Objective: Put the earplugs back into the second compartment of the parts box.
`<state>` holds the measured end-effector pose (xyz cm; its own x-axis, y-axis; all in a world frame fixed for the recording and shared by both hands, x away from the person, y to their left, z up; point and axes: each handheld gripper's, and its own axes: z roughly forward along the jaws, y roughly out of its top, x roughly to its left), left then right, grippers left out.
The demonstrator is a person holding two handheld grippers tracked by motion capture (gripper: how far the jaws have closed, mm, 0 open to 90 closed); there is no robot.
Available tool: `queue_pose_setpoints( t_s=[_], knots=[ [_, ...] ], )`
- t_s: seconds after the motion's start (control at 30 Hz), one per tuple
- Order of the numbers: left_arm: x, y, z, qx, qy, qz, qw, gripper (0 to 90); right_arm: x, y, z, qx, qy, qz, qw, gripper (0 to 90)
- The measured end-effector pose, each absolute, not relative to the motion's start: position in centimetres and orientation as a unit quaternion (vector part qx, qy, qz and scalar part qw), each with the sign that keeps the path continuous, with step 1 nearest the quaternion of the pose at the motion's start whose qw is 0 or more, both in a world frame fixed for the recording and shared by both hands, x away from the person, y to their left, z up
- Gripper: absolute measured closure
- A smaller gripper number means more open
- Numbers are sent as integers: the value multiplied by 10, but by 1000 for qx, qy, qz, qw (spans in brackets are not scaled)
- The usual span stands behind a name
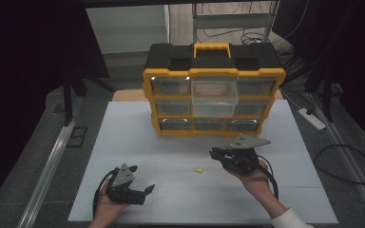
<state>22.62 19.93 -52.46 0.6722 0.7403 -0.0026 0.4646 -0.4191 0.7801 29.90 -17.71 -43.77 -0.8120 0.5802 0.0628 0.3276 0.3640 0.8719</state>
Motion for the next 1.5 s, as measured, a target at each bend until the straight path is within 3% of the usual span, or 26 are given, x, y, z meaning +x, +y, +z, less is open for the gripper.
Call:
queue_pose_setpoints(
  t_s=[1.0, 1.5],
  knots=[
    [226, 199, -524, 825, 362, 175, 396, 76, 280, -208, -401, 274, 764, 563, 160, 794],
    [225, 199, -522, 823, 363, 178, 399, 76, 276, -211, -354, 259, 729, 610, 174, 795]
  ],
)
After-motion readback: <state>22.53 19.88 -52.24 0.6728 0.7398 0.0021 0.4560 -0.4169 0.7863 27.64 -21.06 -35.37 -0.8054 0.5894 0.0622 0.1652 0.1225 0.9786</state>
